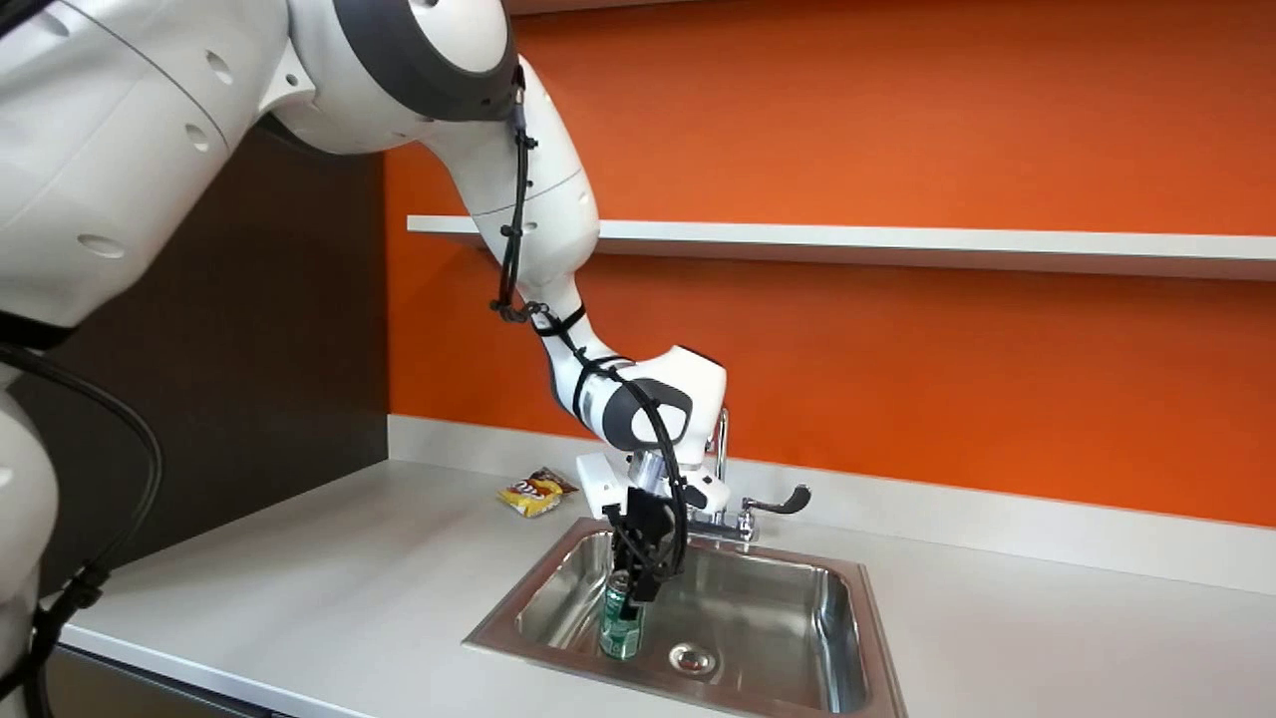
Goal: Put the green can in the sink
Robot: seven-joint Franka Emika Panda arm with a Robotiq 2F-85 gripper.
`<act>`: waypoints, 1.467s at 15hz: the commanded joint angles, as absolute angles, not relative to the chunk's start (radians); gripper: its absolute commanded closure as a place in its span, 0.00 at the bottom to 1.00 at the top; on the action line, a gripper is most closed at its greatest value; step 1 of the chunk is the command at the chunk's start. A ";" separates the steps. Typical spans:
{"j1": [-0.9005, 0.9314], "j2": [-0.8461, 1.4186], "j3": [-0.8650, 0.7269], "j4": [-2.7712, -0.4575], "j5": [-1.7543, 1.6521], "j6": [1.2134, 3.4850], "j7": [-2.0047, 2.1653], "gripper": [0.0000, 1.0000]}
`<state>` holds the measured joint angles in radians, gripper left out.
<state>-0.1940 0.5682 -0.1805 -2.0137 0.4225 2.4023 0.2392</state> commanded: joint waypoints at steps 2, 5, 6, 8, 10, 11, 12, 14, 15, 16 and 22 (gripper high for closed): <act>-0.189 0.620 -0.181 -1.966 0.382 2.408 0.295 0.62; -0.184 0.645 -0.183 -1.946 0.365 2.408 0.311 0.62; -0.183 0.653 -0.183 -1.940 0.360 2.408 0.316 0.62; -0.181 0.664 -0.182 -1.930 0.354 2.406 0.322 0.62; -0.179 0.668 -0.183 -1.923 0.351 2.406 0.328 0.62; -0.178 0.670 -0.184 -1.921 0.350 2.406 0.331 0.62; -0.177 0.672 -0.185 -1.918 0.348 2.406 0.337 0.62; -0.179 0.672 -0.182 -1.919 0.351 2.406 0.342 0.11; -0.178 0.660 -0.179 -1.933 0.355 2.414 0.339 0.11; -0.180 0.640 -0.174 -1.951 0.361 2.421 0.330 0.05; -0.166 0.515 -0.176 -2.038 0.363 2.422 0.331 0.00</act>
<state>-0.1724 0.6176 -0.1782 -1.9591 0.3734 2.4195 0.3040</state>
